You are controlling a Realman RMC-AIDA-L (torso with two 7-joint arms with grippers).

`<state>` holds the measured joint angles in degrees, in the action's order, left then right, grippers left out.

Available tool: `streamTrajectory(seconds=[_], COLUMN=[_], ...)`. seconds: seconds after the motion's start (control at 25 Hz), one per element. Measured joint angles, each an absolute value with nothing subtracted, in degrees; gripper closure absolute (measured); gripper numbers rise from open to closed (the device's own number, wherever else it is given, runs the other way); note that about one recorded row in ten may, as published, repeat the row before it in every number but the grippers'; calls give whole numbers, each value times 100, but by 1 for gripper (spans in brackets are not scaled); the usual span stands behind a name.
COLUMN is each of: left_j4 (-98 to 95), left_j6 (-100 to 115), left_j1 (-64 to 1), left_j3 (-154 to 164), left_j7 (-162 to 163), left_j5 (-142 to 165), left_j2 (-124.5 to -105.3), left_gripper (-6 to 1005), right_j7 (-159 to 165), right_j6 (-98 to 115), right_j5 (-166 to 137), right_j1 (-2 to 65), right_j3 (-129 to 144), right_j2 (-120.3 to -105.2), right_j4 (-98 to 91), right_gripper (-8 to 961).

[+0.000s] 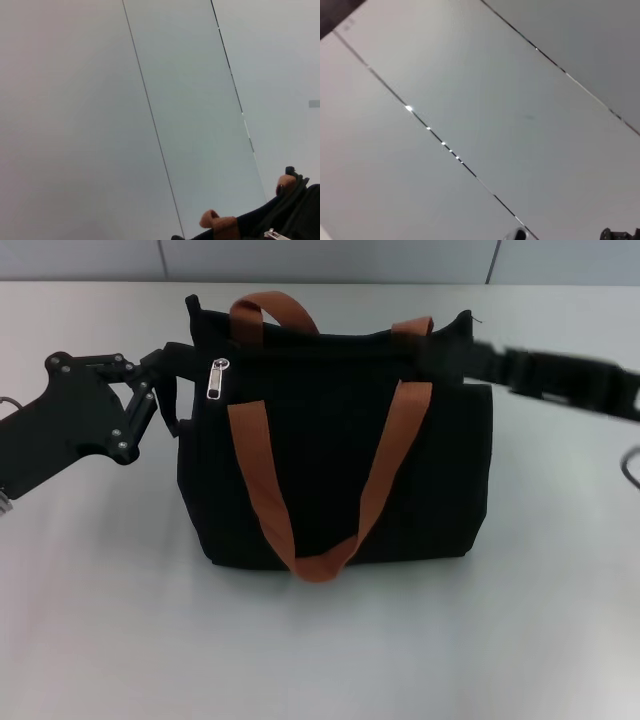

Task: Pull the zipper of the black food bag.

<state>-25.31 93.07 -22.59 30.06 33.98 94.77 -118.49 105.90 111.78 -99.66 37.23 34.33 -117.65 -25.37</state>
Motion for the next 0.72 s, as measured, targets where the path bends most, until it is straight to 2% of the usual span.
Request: streamTrajectory(seconds=[0.32,0.56,0.72], left_j4=[-2497,-2488,-2483], left_j6=[9493,9601,9627], left_j1=[-2272,-2322,-2373], left_j3=[3006,3006,3006], left_j7=[3318,3315,3314], left_j5=[9423,9379,9377], left_j2=[-11857,-11857,-11857], left_gripper=[977,976,976], right_j7=[11915,12471,12979], right_j6=[10141,9516,9102], right_j5=[-10004,-10022,-10087], right_j1=[4526,4871,5195], right_j3=[4108,4838,5431], right_j2=[-11761,-11758,-11678], right_j4=[-2913,-3174,-3255], right_gripper=[168,169,170])
